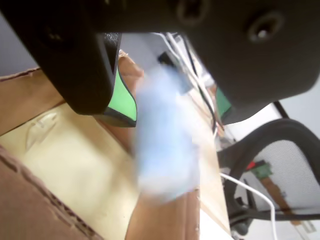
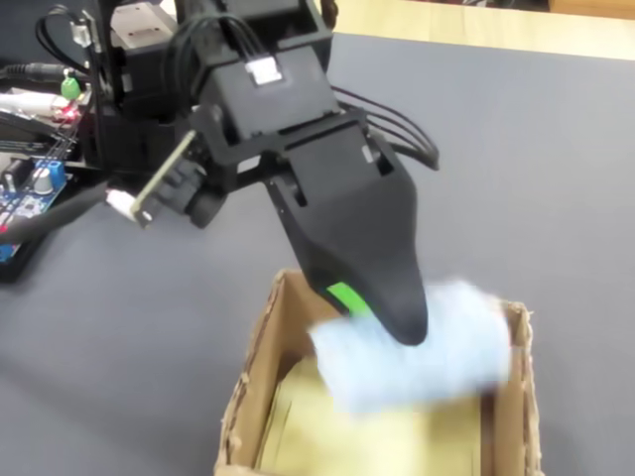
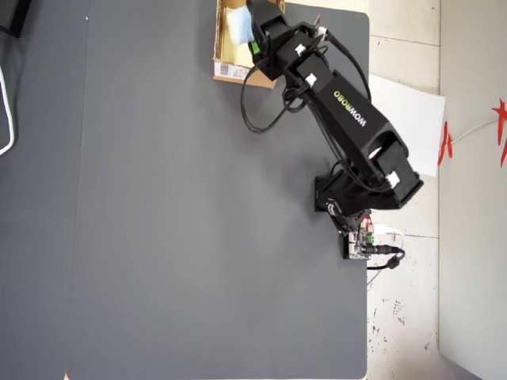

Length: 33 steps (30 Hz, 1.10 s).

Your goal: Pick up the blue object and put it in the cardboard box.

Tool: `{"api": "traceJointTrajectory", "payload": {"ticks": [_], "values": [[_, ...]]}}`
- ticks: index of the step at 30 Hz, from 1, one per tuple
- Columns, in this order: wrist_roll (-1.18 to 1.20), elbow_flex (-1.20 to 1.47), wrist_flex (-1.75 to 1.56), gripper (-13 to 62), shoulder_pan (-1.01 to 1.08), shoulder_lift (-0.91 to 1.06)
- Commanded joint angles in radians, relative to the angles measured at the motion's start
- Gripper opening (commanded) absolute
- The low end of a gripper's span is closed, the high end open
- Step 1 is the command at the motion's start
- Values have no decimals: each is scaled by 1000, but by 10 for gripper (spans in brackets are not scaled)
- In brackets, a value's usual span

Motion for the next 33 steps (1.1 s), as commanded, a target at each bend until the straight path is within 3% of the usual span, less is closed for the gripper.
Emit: {"api": "traceJointTrajectory", "payload": {"ticks": [1, 14, 33], "values": [[28, -21, 8, 334, -3, 43], [164, 3, -123, 337, -137, 150], [279, 566, -209, 337, -666, 600]]}}
